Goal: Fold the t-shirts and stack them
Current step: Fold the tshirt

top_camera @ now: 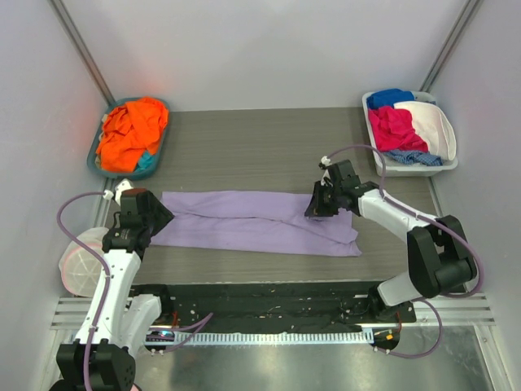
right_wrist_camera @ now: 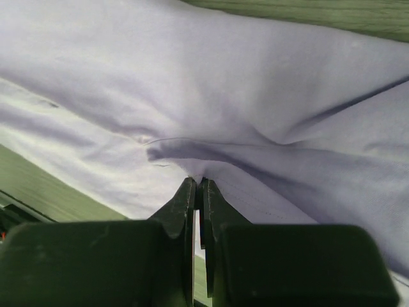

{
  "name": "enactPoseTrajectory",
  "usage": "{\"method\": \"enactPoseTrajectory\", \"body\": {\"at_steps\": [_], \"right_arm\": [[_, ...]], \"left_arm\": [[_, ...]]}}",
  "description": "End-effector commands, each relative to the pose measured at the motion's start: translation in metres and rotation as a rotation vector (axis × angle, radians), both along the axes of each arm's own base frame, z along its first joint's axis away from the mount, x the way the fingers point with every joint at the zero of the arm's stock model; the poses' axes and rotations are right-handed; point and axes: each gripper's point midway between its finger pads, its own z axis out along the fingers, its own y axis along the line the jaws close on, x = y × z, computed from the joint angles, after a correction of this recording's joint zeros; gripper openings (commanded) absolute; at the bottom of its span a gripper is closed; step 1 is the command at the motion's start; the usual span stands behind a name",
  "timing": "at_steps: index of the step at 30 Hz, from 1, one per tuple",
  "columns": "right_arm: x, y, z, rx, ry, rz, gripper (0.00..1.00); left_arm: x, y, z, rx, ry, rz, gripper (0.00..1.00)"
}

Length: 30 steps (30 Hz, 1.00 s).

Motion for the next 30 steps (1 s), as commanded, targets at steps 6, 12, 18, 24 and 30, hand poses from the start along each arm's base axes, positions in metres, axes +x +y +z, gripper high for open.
{"method": "enactPoseTrajectory", "body": {"at_steps": [6, 12, 18, 24, 30], "right_arm": [[-0.020, 0.016, 0.016, 0.059, 0.006, 0.027, 0.06], [-0.035, 0.028, 0.009, 0.070, 0.026, 0.053, 0.06], [-0.049, 0.039, 0.010, 0.078, 0.029, 0.072, 0.06], [-0.057, 0.044, 0.013, 0.088, 0.029, 0.074, 0.07], [-0.065, 0.044, 0.014, 0.086, 0.035, 0.074, 0.36]], "left_arm": [[-0.001, -0.003, -0.001, -0.015, -0.006, -0.007, 0.53], [-0.003, -0.003, -0.003, -0.012, -0.001, -0.007, 0.53], [-0.003, -0.004, -0.003, -0.016, -0.003, -0.009, 0.53], [-0.003, -0.004, -0.004, -0.018, 0.000, -0.012, 0.53], [-0.004, -0.005, -0.004, -0.025, -0.004, -0.012, 0.53]]}}
